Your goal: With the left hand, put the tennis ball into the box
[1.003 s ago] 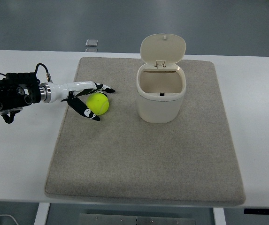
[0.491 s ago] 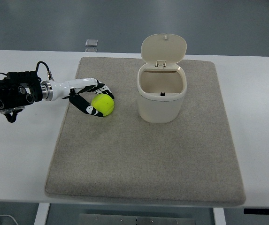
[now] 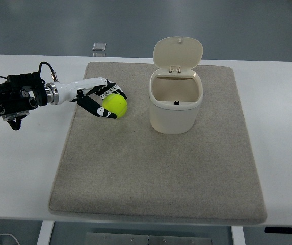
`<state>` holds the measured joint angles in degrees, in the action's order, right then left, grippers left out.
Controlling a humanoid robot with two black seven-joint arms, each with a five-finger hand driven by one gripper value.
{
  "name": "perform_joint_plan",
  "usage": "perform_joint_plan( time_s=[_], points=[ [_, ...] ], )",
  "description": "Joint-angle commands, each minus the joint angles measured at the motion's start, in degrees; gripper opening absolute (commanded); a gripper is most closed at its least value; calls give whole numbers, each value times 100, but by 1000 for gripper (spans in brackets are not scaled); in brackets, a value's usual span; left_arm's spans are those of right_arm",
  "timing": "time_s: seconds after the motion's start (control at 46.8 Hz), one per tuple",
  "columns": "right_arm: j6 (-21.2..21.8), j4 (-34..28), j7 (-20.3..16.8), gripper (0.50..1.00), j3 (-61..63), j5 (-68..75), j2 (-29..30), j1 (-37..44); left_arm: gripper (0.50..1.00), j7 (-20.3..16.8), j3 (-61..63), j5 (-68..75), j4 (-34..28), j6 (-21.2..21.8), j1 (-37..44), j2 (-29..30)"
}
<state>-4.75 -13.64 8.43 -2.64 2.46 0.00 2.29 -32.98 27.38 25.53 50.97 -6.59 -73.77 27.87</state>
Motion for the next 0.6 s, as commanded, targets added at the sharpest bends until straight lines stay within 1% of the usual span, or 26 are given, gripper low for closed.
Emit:
perform_joint_plan(
  time_s=[0.0,0.192,0.278,0.342,0.406,0.576],
  points=[
    [0,2,0,938,0,0,0,0,500,2,-311,-126,-183,0,46,16],
    [0,2,0,938,0,0,0,0,500,2,-1611,-900,-807,-44,292,34],
    [0,2,0,938,0,0,0,0,500,-7,-2235,-1216,-1141,-149,336,34],
    [0,2,0,938,0,0,0,0,500,-7,-2649,-1349,-1308,-307,328,16],
    [0,2,0,938,0,0,0,0,500,-7,-3053,-1358,-1344,-483,302,8],
    [0,-7,0,938,0,0,0,0,500,-16,-3915,-1340,-1133,-650,117,-28]
  ],
)
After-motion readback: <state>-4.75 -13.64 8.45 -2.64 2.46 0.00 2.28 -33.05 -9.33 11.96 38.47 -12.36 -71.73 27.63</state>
